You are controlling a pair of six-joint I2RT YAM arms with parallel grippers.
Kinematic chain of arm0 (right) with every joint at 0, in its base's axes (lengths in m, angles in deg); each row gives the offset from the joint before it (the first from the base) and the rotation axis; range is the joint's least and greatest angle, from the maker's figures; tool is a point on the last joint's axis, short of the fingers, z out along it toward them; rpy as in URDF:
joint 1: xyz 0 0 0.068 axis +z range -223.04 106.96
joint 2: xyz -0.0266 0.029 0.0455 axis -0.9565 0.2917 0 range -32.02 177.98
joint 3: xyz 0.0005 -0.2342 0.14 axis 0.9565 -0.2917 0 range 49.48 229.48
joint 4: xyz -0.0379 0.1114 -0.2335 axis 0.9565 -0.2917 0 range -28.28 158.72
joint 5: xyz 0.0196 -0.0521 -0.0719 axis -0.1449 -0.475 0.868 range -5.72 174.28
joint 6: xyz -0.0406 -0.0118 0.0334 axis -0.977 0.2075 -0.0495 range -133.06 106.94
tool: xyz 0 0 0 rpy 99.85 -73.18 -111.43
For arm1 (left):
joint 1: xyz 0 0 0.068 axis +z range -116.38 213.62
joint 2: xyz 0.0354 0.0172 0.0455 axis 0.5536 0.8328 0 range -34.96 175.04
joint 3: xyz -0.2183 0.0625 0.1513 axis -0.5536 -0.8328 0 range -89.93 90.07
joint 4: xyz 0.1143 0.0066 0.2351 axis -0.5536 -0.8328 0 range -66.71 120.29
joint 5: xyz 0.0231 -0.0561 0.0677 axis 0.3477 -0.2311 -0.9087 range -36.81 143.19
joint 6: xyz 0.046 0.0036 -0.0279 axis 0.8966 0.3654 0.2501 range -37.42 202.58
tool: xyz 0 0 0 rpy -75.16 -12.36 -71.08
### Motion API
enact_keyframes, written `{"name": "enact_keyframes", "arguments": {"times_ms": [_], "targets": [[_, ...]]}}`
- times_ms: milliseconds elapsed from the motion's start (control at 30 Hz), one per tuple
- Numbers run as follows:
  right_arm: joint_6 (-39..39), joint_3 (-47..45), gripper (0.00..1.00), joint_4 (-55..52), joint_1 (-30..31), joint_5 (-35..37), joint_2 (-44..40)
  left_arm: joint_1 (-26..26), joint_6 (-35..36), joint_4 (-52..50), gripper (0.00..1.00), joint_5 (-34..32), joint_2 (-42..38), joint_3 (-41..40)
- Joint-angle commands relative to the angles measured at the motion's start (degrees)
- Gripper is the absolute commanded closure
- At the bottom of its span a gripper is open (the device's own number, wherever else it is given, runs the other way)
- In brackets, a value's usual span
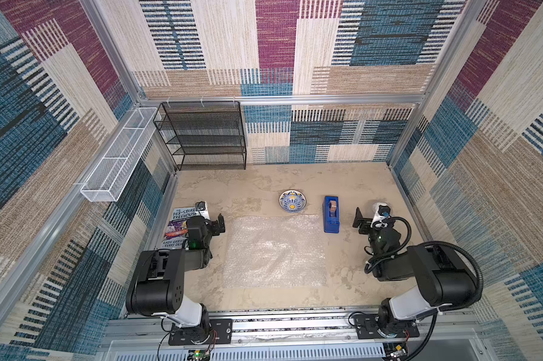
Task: Wrap bowls in bubble wrap
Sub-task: Pick up the bowl from the center of the board.
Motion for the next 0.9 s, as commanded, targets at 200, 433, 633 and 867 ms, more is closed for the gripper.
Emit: {"name": "enact_keyframes", "arguments": {"times_ms": [200,433,633,867], "targets": [[-0.1,-0.2,0.01,1.9,0.1,-0.2,-0.2,0.0,0.4,1.2,0.01,0.8,-0.2,-0.1],[-0.1,-0.3,0.01,1.8,0.1,-0.2,-0.2,0.1,0.4,0.9,0.01,0.8,-0.1,0.1],[0.0,-0.1,0.01,1.7,0.1,-0.3,-0.1,2.4,-0.7,2.6,0.01,6.2,-0.1,-0.8],[0.0,0.0,0.01,1.5,0.1,-0.3,0.0,2.4,-0.6,2.0,0.01,6.6,-0.1,-0.5]]}}
